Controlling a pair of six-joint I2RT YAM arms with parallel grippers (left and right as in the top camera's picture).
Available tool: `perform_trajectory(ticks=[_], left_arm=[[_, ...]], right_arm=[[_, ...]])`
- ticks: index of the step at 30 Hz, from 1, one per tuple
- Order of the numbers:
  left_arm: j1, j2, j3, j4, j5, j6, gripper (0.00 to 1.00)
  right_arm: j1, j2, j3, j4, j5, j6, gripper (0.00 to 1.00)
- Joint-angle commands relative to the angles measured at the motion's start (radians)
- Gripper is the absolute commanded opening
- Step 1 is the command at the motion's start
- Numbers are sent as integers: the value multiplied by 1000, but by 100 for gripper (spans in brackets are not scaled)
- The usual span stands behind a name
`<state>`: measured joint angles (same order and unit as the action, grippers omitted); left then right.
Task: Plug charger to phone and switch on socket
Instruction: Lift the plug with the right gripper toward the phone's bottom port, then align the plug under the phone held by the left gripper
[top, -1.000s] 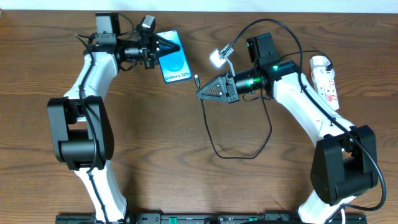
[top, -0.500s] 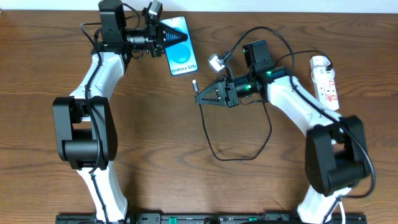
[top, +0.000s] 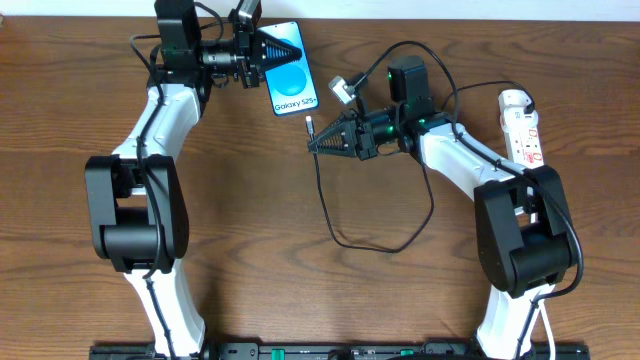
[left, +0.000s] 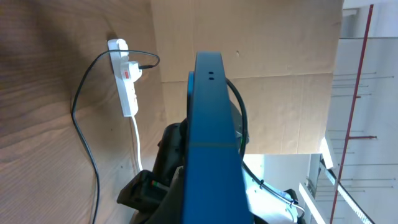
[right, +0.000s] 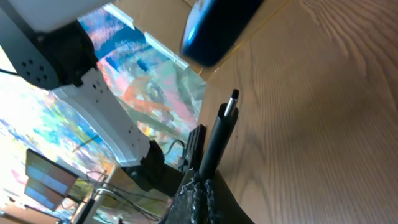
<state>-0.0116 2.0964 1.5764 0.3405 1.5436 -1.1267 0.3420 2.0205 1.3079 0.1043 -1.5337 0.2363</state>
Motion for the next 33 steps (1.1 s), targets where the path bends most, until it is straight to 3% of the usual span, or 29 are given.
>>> perform_trajectory(ticks=[1, 19, 33], left_arm=[[-1, -23, 2, 6, 29, -13, 7], [-1, -23, 2, 18, 27, -13, 7], [-1, -23, 2, 30, 27, -12, 8]], right_arm=[[11, -5, 4, 18, -26, 108, 1], [45, -5, 4, 27, -26, 113, 1], [46, -5, 4, 192, -26, 264, 1]])
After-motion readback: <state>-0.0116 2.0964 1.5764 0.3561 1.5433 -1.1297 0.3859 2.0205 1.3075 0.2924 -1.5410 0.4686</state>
